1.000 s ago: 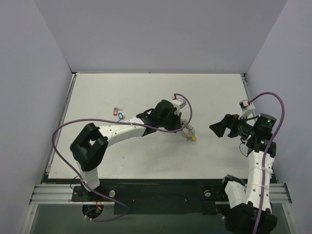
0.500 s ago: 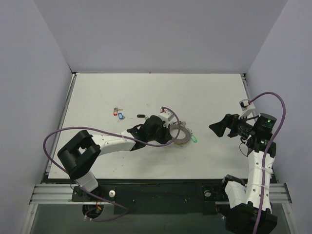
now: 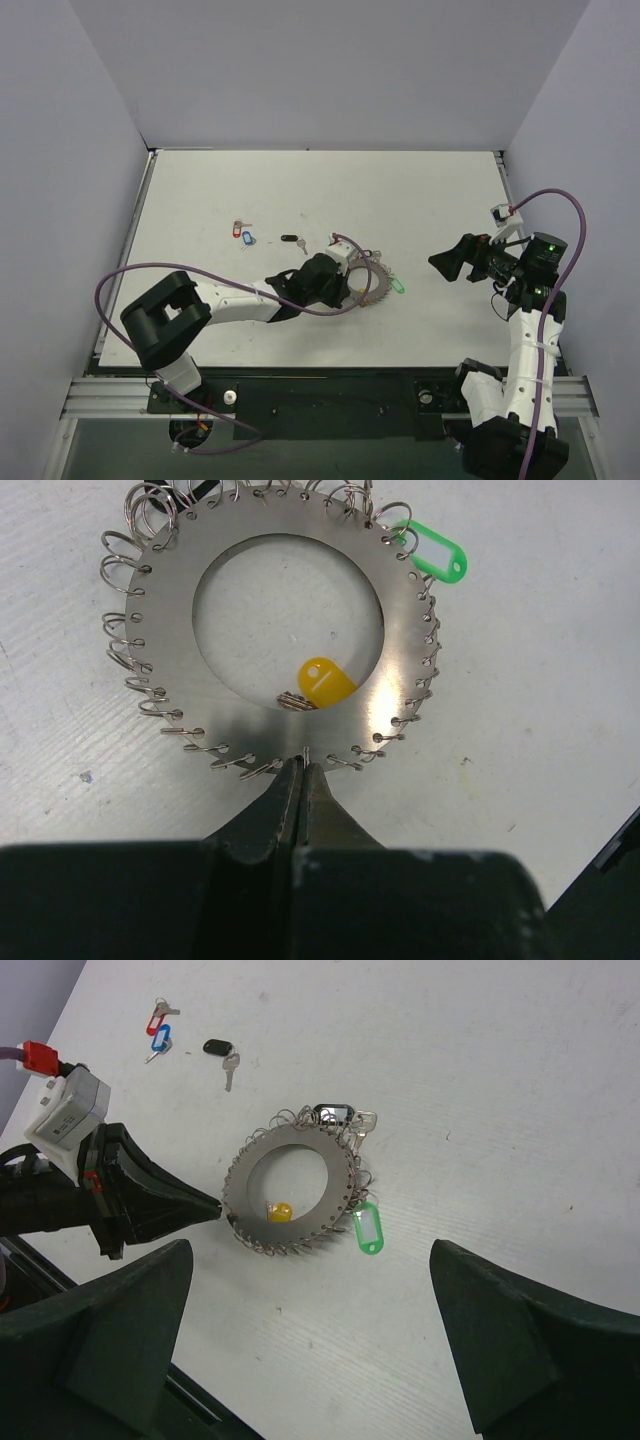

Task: Put the keys on the keyring

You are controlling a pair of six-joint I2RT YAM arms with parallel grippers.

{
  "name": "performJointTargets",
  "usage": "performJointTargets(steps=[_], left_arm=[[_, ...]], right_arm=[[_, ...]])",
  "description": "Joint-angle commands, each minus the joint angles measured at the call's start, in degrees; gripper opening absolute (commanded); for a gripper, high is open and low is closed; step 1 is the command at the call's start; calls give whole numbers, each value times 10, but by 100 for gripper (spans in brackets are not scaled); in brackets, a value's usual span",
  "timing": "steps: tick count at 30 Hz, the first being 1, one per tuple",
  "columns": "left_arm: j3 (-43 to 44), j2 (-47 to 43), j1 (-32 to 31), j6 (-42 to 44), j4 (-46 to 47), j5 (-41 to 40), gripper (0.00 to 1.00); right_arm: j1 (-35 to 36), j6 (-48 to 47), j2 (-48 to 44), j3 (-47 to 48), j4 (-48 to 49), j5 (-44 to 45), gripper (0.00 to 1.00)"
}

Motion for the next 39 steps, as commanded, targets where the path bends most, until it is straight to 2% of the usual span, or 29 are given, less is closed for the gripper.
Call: performJointTargets(steps=[1,14,26,33,39], left_arm=[[4,10,-8,-5,23,-30,0],[-2,21,-27,-10,6,-54,2],[-5,-4,-29,-17,-16,-74,32],[6,-66,-29,-12,-60,-99,45],[21,-159,-22,-15,-122,-131,66]], right_arm=[[-3,3,2,-4,24,-24,100],[-3,5,3,-6,25,-27,100],[-3,4,3,-6,26,-27,100],[-4,3,2,-7,26,-30,100],[-4,-25,-3,-8,16,-53,100]])
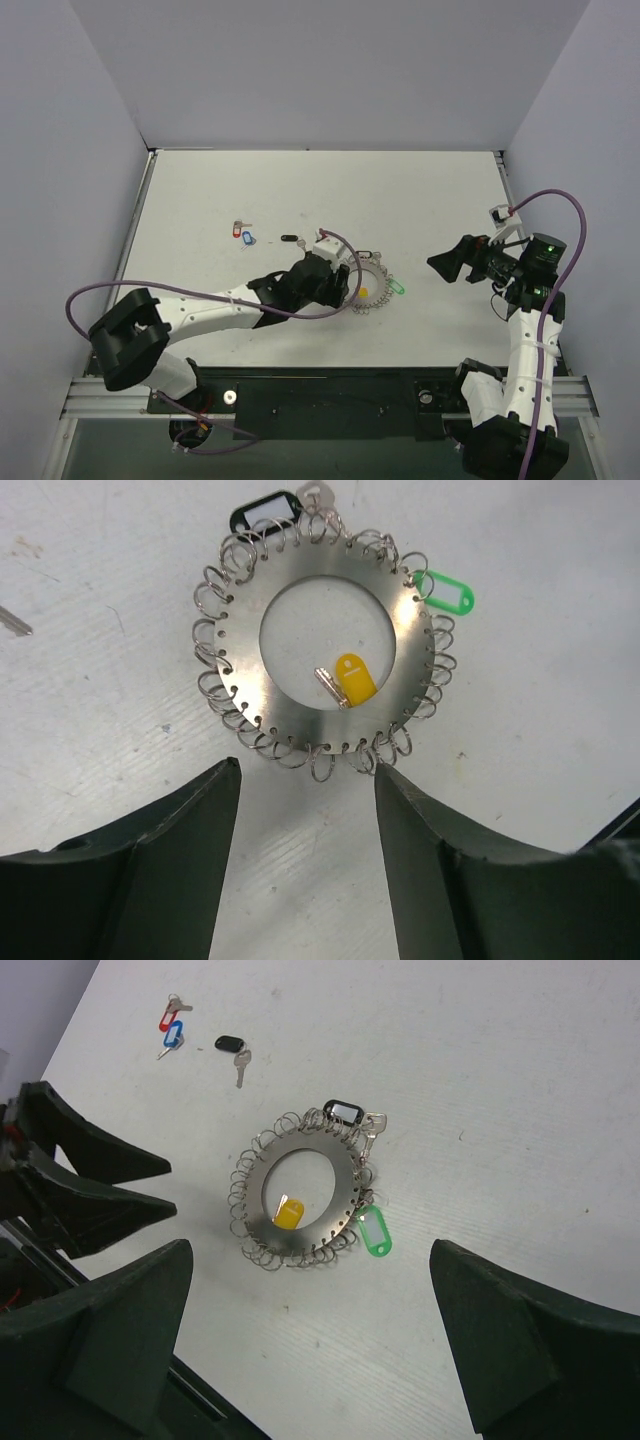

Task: Put the keys on the keyring

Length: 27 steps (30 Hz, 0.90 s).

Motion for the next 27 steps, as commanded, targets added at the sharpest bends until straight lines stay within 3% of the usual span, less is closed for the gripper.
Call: performJointTargets(steps=[1,4,7,12,15,18,27], left_arm=[[25,-96,12,-5,-66,-33,70],[18,-162,42,-31,-89,-5,77],[-11,-250,113,-62,-105,58,78],[-59,-357,240,-99,-154,146,83],[-70,-379,284,-106,-190,188,83],[-79,-384,314,-105,-201,197,83],[-61,-319,340,-100,-204,179,83]], right_arm=[[-3,-40,-5,-4,5,-49,100],[-3,-131,-6,2,-59,-86,100],[3,-229,5,20,-163,-97,100],[70,-382,39,96,-319,-23,100],[149,-354,53,116,-324,78,100],[203,-332,67,116,-312,96,99],[156,-290,49,35,-240,59,99]])
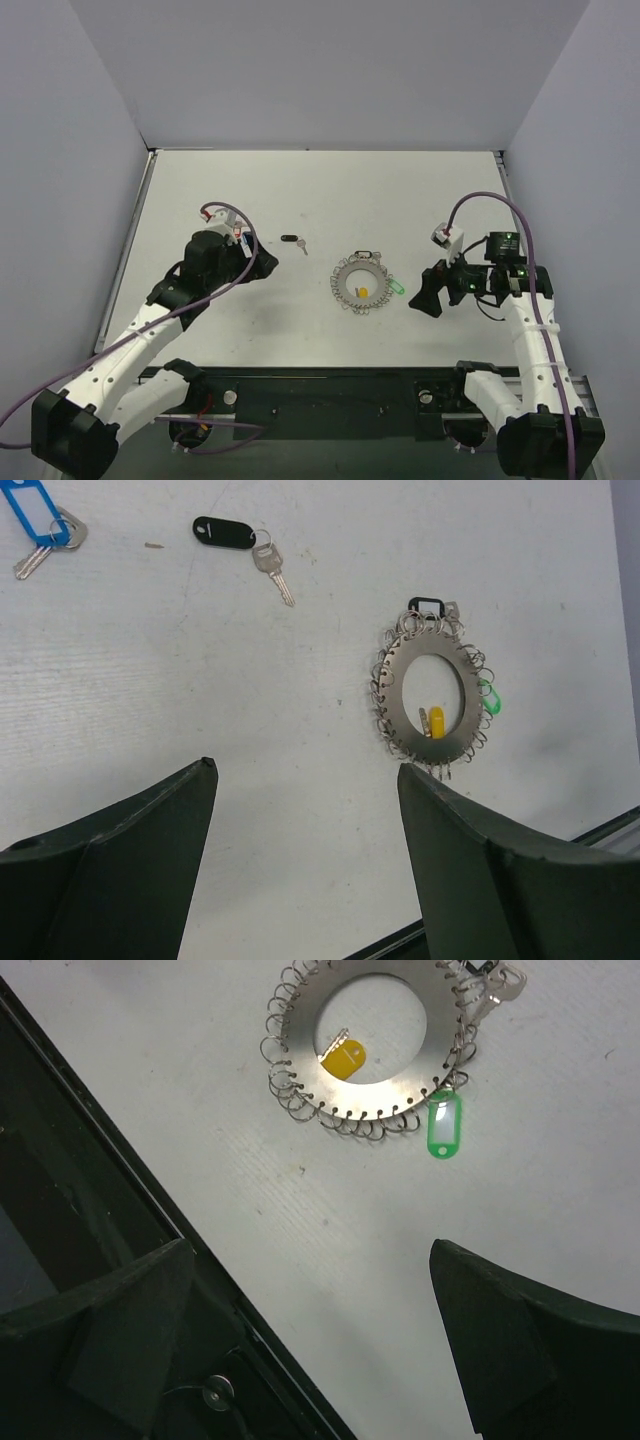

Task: Put the keys on the keyring

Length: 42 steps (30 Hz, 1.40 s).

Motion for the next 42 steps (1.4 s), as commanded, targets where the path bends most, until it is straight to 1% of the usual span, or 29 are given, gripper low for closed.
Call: performJointTargets(steps=[1,4,10,12,14,16,18,21,24,25,27,28,29,30,31,32,34,35,36,37,42], left_arm=[[26,43,9,-1,3,1,83],[48,77,14,12,5,-5,83],[90,165,30,33,7,3,83],[104,173,31,41,-1,9,82],[102,161,31,45,-1,2,82],[89,146,35,42,17,3,82],[75,142,42,32,45,22,82],[76,164,50,22,62,51,81],[101,205,70,29,44,36,81],[121,216,87,38,39,34,80],[161,260,116,56,11,13,75],[174,297,128,62,-3,10,73],[200,314,152,74,-9,7,68],[212,350,161,79,-15,10,66],[235,368,178,93,-15,13,63],[249,400,183,100,-15,12,58],[286,445,196,135,-26,6,52],[315,479,204,143,-33,6,51],[328,492,208,162,-49,11,48],[350,519,211,170,-57,7,48],[396,578,221,220,-75,-1,47]], right_arm=[[-38,29,-20,-48,45,-37,100],[-71,33,-21,-58,50,-38,100],[-81,40,-22,-59,54,-36,100],[-78,49,-21,-60,61,-37,100],[-64,73,-13,-64,77,-26,99],[-49,89,-6,-63,87,-14,98],[-44,92,-2,-61,89,-16,98],[-43,96,-3,-62,89,-15,98],[-45,96,-6,-64,89,-13,98],[-47,96,-6,-63,90,-12,98],[-47,96,-7,-63,90,-9,98],[-47,96,-7,-62,91,-8,98],[-47,96,-8,-62,90,-6,98],[-47,96,-8,-61,91,-4,98],[-48,96,-9,-62,91,-5,98],[-49,96,-11,-62,89,-5,98],[-49,96,-14,-62,90,-5,98],[-50,96,-14,-61,90,-5,98],[-50,96,-14,-61,89,-5,98],[-50,96,-13,-60,89,-5,98],[-50,95,-10,-59,89,-6,98]])
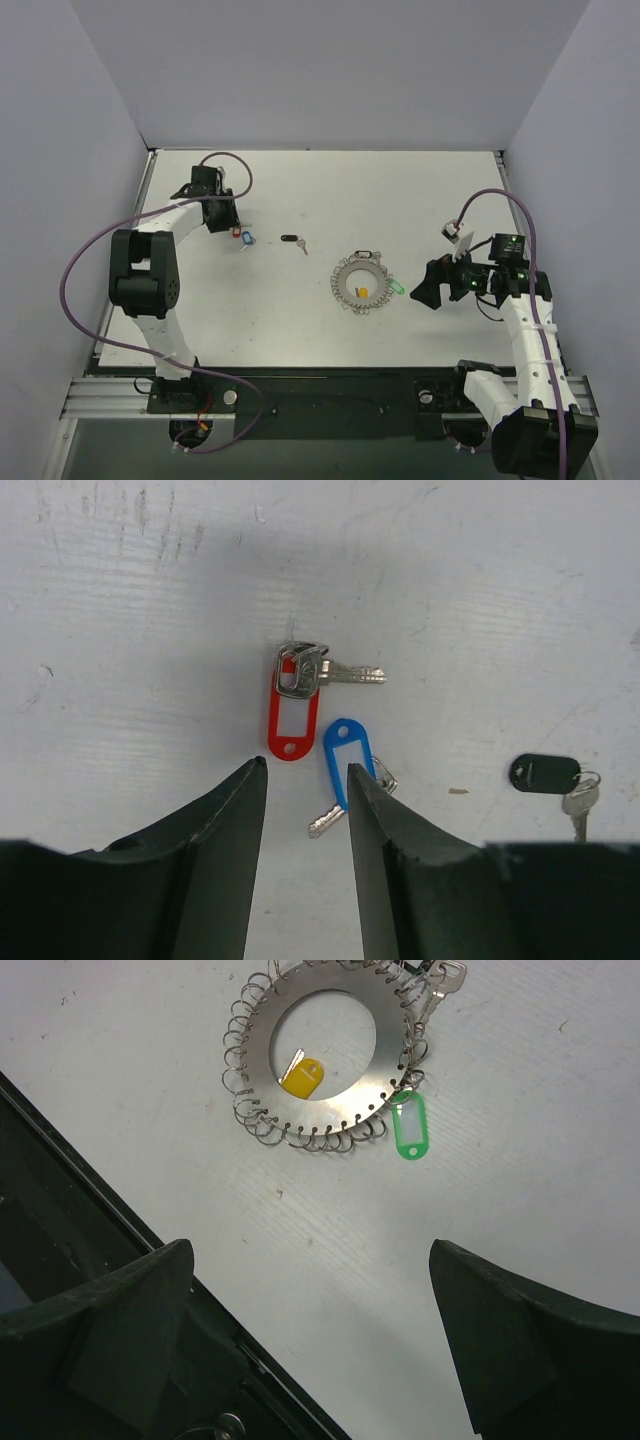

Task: Put the keys on the keyring

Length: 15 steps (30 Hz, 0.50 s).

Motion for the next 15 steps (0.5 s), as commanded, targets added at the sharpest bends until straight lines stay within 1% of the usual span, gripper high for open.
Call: performJointTargets(steps=[1,10,15], left_arm=[[56,34,7,64,-33,-7,47],[74,36,7,105,-27,2,47],[71,28,11,123,3,55,48]], right_arm=[[-3,0,-3,-3,1,-5,98],[-3,-3,2,-1,1,-4,99],[-8,-5,0,-3,1,-8,99]])
